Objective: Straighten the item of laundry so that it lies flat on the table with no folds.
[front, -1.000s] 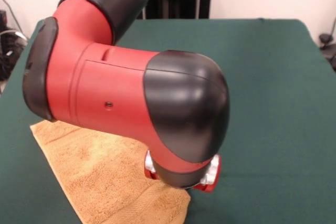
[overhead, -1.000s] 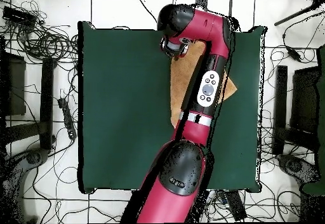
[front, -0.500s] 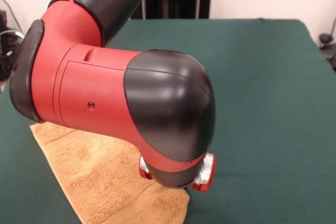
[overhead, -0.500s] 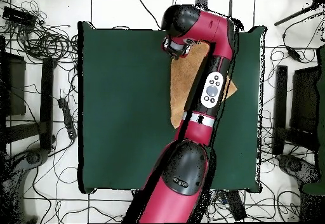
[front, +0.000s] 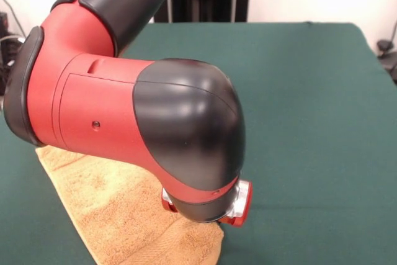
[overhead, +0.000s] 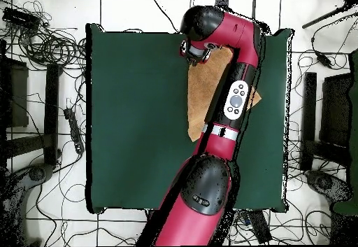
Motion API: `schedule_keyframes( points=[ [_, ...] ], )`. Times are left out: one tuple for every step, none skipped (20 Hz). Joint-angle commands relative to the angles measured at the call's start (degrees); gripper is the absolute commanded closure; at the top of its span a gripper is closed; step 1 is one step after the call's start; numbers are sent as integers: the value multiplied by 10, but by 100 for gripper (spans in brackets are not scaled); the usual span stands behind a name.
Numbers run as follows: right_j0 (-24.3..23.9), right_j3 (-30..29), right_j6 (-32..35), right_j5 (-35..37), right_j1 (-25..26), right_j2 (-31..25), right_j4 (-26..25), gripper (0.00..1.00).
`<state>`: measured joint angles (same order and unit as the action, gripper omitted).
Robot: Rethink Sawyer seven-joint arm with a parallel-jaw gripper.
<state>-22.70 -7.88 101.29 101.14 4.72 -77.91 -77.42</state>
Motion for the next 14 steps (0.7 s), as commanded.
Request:
schedule_keyframes(
  points=[
    [22, -68, -69, -34, 54, 12, -2, 100],
    [22, -69, -66, -33, 53, 12, 1, 100],
    [23, -66, -64, -30, 52, 9, -2, 100],
    [24, -64, -65, -26, 51, 6, -5, 100],
    [25, -63, -69, -22, 50, 4, -8, 100],
    [25, -62, -75, -19, 49, 1, -10, 100],
    [24, -62, -76, -16, 48, 0, -8, 100],
    [24, -62, -77, -13, 47, -2, -7, 100],
    [23, -62, -79, -8, 47, -2, -5, 100],
    [22, -63, -80, -5, 46, -2, -3, 100],
    [21, -65, -78, -3, 44, 0, 1, 100],
    [21, -66, -79, 1, 43, 1, 2, 100],
    [20, -67, -80, 4, 42, 1, 3, 100],
    [20, -67, -81, 7, 42, 1, 4, 100]
  ],
)
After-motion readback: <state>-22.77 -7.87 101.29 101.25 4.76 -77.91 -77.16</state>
